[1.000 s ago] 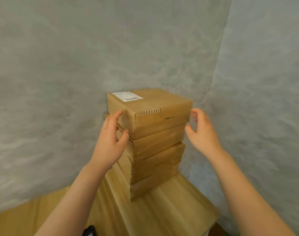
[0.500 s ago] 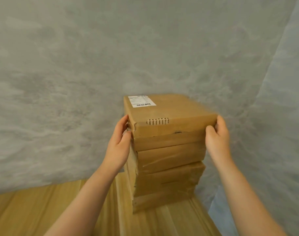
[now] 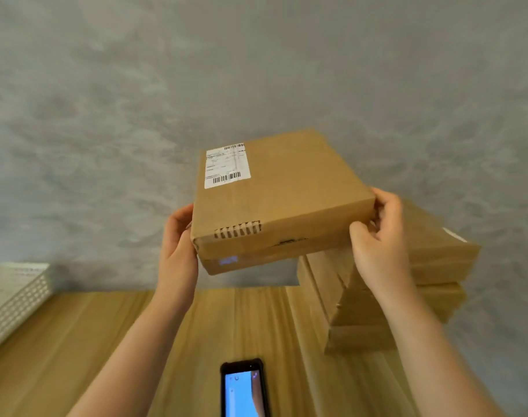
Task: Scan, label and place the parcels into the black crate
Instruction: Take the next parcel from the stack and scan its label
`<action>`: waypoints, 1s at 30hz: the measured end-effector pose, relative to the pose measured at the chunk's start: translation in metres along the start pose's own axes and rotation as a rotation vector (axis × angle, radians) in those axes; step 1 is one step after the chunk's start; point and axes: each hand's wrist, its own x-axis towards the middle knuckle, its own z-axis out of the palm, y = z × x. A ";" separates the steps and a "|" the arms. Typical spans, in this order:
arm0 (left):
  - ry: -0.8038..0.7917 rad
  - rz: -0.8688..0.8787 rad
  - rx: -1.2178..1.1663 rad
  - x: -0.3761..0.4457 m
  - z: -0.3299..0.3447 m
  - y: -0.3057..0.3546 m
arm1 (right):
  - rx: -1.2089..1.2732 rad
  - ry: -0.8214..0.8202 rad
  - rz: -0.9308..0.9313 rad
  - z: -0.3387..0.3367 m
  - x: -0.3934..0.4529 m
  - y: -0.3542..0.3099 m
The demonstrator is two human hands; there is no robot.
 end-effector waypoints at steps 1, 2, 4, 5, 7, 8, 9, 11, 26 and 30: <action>0.009 -0.013 0.011 0.002 -0.023 -0.001 | 0.019 -0.023 0.007 0.018 -0.011 -0.003; 0.016 -0.025 0.019 0.003 -0.045 -0.003 | 0.037 -0.043 0.018 0.035 -0.022 -0.004; 0.025 -0.060 0.041 0.004 -0.090 -0.010 | 0.058 -0.084 0.061 0.070 -0.046 -0.001; 0.031 -0.079 0.055 0.003 -0.112 -0.015 | 0.065 -0.104 0.089 0.086 -0.059 0.002; 0.025 -0.111 0.093 -0.001 -0.151 -0.026 | 0.067 -0.128 0.149 0.116 -0.085 0.011; 0.012 -0.134 0.116 -0.005 -0.169 -0.032 | 0.065 -0.135 0.188 0.130 -0.099 0.018; -0.003 -0.157 0.134 -0.009 -0.184 -0.037 | 0.063 -0.135 0.232 0.143 -0.112 0.025; -0.028 -0.188 0.163 -0.019 -0.212 -0.047 | 0.074 -0.133 0.338 0.166 -0.140 0.041; -0.113 -0.438 0.283 -0.059 -0.294 -0.091 | -0.346 -0.382 0.459 0.185 -0.225 0.066; -0.112 -0.410 0.377 -0.050 -0.301 -0.095 | -0.445 -0.401 0.436 0.160 -0.219 0.069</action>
